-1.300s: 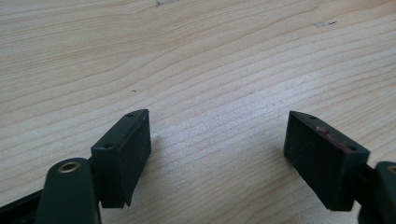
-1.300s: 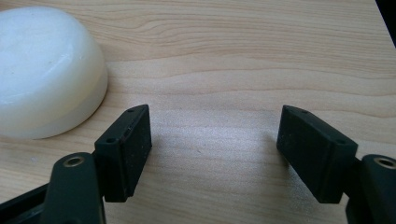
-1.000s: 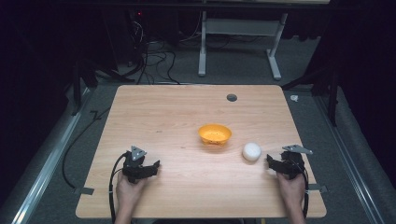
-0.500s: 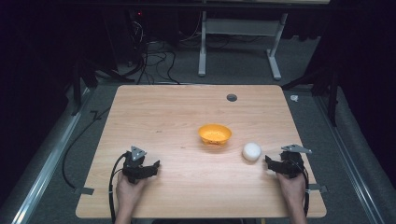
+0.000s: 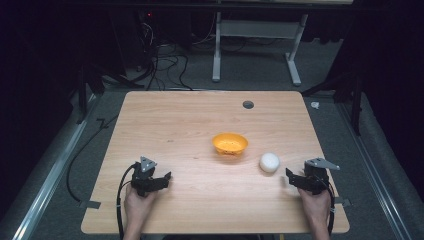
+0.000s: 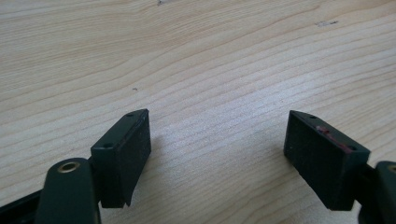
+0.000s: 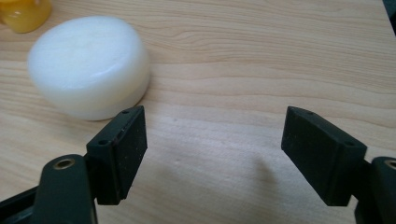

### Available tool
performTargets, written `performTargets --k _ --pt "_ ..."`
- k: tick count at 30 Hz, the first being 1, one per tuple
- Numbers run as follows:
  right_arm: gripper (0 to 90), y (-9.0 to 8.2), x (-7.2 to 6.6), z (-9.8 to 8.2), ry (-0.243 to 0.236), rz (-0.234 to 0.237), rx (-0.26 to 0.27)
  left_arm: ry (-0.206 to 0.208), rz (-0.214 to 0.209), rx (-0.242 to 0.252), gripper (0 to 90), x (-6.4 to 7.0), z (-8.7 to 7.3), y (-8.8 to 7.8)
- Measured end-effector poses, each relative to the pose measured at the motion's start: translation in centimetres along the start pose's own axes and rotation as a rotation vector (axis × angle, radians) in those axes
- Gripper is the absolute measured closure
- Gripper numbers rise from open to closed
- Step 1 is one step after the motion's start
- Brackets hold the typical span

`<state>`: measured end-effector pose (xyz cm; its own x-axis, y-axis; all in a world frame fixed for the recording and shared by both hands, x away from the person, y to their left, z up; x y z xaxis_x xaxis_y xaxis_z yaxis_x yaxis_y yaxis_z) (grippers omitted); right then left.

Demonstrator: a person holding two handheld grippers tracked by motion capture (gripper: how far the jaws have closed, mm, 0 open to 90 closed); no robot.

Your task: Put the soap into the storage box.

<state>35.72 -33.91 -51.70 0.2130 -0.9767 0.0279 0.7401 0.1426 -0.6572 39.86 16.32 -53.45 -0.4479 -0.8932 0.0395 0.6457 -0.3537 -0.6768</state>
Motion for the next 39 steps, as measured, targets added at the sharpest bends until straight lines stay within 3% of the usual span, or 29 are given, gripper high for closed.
performTargets --k 11,18,25,39 --pt "19.8 -0.9 -2.5 -0.2 -0.045 0.054 0.029 0.0 0.001 -0.001 23.5 0.0 0.0 0.0" --pt "18.5 -0.3 -3.8 0.6 -0.072 0.088 0.034 -0.001 0.001 -0.001 23.5 0.0 0.0 0.0" --pt "16.8 1.0 -5.2 1.5 -0.109 0.114 0.008 0.0 0.001 -0.001 23.4 0.0 0.0 0.0" --pt "16.4 2.5 -5.8 3.1 -0.113 0.112 0.007 -0.001 0.002 -0.001 23.4 0.0 0.0 0.0"
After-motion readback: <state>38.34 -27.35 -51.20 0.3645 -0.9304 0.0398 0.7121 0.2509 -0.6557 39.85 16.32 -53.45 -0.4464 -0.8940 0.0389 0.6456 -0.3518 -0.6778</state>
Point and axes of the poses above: each handheld gripper's, and its own axes: y roughly forward along the jaws, z roughly out of its top, x roughly to its right, the point moved 4 cm from there along y, roughly forward along the jaws, and after that the axes turned 2 degrees about -y, right-handed, at the moved point
